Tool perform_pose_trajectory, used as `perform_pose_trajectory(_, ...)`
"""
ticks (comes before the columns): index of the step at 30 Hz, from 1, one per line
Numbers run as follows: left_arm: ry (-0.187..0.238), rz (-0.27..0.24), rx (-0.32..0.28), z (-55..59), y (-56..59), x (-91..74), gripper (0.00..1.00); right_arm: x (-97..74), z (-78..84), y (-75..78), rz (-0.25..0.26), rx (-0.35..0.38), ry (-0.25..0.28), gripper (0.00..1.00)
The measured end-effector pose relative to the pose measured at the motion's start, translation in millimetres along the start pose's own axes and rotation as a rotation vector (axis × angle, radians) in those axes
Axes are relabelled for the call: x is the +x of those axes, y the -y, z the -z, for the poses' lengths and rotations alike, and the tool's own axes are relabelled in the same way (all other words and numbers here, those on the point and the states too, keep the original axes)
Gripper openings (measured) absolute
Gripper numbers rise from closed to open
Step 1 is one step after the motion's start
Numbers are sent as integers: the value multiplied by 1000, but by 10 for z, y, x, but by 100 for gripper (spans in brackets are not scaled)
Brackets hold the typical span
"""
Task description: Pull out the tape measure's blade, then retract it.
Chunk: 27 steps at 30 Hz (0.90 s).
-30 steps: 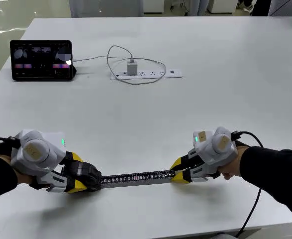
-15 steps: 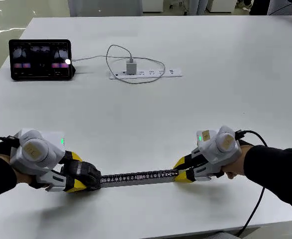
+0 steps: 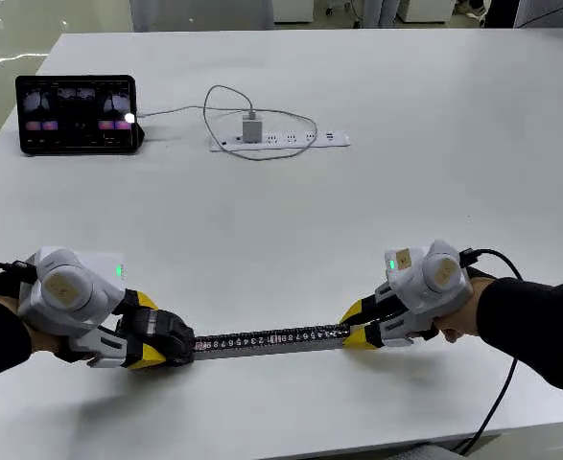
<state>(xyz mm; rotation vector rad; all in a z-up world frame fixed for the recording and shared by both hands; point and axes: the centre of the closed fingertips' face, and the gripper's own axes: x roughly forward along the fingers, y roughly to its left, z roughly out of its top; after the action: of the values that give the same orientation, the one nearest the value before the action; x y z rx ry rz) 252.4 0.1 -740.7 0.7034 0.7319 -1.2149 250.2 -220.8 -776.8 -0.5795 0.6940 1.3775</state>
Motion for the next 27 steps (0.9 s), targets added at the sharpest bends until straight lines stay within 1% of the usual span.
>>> perform_pose_trajectory(12, -1, 0, 1, 10, -9, 6, 32, -51, 49, 7, 2, 1, -9, 10)
perform_pose_trajectory(20, 0, -1, 1, 54, -56, 43, 32, -86, 93, 15, 6, 6, -15, 10)
perform_pose_trajectory(27, 0, 0, 2, 65, -69, 55, 32, -110, 116, 13, 7, 7, -16, 10)
